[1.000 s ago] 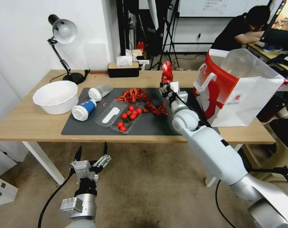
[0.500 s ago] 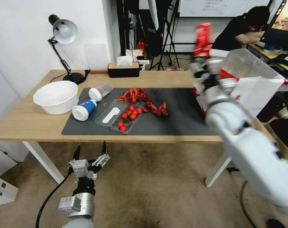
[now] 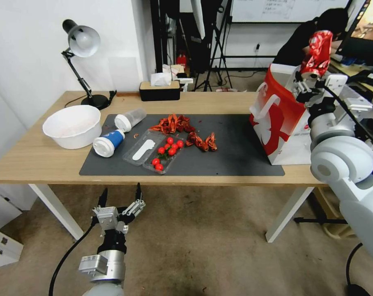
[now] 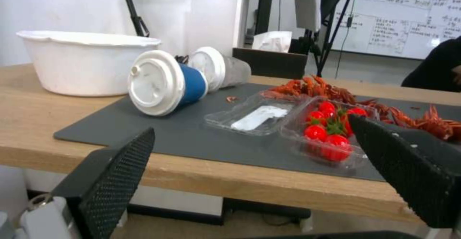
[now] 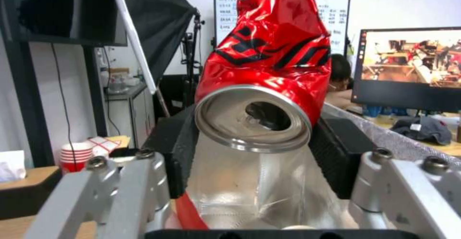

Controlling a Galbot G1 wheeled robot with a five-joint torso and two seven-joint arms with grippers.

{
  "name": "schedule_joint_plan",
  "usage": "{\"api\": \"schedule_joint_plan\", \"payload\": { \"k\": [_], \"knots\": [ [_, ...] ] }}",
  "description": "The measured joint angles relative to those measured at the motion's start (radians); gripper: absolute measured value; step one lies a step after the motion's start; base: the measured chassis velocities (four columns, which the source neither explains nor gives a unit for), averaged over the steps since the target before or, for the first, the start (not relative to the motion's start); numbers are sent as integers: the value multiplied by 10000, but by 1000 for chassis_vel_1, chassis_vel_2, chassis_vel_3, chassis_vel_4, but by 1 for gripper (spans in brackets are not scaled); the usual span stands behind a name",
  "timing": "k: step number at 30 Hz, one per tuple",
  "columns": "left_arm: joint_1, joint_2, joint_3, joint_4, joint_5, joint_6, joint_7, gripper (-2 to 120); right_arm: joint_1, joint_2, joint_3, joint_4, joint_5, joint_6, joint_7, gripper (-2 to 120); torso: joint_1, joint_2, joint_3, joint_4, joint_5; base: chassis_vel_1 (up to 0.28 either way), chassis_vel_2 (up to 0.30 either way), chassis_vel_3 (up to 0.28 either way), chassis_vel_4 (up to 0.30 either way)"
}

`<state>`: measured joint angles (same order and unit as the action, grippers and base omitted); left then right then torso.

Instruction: Pick up the trash from the table and place it into the takeout bag.

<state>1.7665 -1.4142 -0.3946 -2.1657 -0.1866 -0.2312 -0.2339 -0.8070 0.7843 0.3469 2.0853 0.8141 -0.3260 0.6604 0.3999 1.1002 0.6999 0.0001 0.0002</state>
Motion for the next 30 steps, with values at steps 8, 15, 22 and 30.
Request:
{"api": "schedule_joint_plan", "payload": {
  "k": [8,15,22,30],
  "knots": [
    [31,-7,-11,-39,8,1,0,100,-49,23,53,-28,33,0,0,75,0,0,0,0,-1,0,0,0,0],
    [82,-51,-27,-80,61,3,2,100,-61,44,105,-78,38,0,-6,100,0,0,0,0,-2,0,0,0,0],
    [145,-173,-42,-151,164,6,13,100,-151,-24,175,-44,-15,61,-226,100,2,-2,0,-1,-2,0,0,0,0],
    [226,-249,-52,-174,235,4,35,100,-554,11,232,374,-68,459,-952,100,2,-2,1,0,-3,0,0,0,0]
  ]
}}
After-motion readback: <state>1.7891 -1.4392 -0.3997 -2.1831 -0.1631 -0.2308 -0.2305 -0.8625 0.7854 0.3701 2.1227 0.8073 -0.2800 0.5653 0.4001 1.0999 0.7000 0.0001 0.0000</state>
